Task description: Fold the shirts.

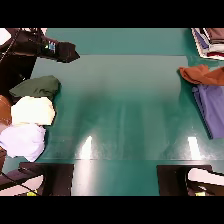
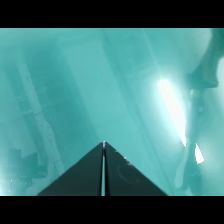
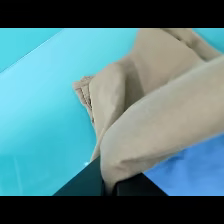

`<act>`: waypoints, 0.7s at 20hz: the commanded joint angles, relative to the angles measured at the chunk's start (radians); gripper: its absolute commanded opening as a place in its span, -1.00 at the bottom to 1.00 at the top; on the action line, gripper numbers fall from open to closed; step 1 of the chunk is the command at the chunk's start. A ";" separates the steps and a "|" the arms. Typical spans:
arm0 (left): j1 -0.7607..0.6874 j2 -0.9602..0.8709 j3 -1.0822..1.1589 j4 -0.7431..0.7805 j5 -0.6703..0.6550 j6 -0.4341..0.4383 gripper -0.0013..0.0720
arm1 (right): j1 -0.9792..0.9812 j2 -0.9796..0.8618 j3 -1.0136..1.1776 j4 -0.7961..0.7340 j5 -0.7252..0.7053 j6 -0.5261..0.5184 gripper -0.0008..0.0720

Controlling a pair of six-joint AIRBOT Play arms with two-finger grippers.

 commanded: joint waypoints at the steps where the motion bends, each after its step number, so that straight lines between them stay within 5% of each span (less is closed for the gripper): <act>1: -0.003 0.000 0.000 0.000 0.002 -0.001 -0.90 | -0.039 0.024 0.001 -0.004 -0.033 0.003 -0.93; 6: -0.003 0.000 0.000 0.001 0.001 0.000 -0.90 | -0.057 0.141 0.001 -0.012 -0.072 -0.007 -0.93; 14: -0.003 0.000 0.000 0.001 -0.003 0.001 -0.90 | -0.196 0.219 -0.002 -0.033 0.235 -0.008 -0.93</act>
